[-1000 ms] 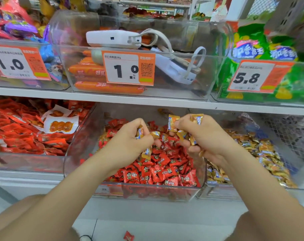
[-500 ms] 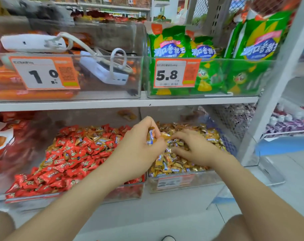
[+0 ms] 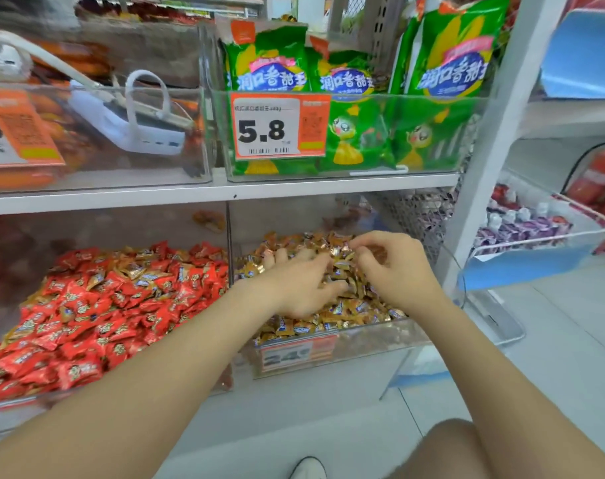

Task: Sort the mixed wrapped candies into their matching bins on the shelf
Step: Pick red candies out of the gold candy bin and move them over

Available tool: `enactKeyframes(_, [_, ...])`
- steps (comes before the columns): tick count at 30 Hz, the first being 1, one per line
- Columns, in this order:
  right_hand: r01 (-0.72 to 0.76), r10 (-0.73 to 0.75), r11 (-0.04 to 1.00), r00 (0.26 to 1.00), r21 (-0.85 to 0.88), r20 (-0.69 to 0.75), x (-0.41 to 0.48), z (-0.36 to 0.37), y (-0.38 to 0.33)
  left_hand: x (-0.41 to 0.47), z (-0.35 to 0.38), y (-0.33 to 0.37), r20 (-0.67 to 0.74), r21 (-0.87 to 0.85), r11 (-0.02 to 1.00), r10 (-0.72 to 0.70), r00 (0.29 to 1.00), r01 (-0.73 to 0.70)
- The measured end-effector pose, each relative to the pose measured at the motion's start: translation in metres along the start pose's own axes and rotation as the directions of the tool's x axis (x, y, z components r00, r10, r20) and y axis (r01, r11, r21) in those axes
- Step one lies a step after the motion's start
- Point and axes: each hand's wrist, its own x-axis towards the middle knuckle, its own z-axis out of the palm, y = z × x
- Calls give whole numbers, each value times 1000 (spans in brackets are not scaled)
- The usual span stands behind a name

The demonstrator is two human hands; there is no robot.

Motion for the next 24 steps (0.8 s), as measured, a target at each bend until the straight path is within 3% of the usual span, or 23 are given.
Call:
enactKeyframes(1, [-8,8,999,1000,37,13,-2,0,-8,-7,-2,0,-1,75,997,26,1000,-25])
enactKeyframes(3, [-2,-2,997,999,83,44,-7,1,-29,-31,-9,-2,-138,187,978,123,983,-96])
enactKeyframes(7, [60,-79,991,985,122,152,-17,15,-81,-90,-19,-40,-491,216,935,354,796,-282])
enactKeyframes(9, [108,-132,985,974,133,182,-20,27,-108,-115,-17,-68,-612,178,943,331,718,-282])
enactKeyframes(11, [163,-189,977,961,139,203,-19,44,-137,-135,-15,-102,-647,94,986,166,744,-137])
enactKeyframes(13, [218,-248,965,942,147,228,-17,65,-165,-144,-14,-140,-610,22,998,-38,791,65])
enactKeyframes(15, [263,-291,956,914,132,284,-12,90,-189,-150,-16,-175,-552,-65,960,-261,792,271])
enactKeyframes(19, [378,-312,923,851,-79,421,6,154,-211,-157,-21,-224,-335,-144,725,-676,656,674])
enactKeyframes(21, [436,-307,875,835,-209,457,16,183,-219,-159,-24,-240,-205,-140,654,-753,625,743])
enactKeyframes(24, [416,-230,881,794,-226,563,29,223,-234,-149,-25,-262,18,-256,638,-748,664,726])
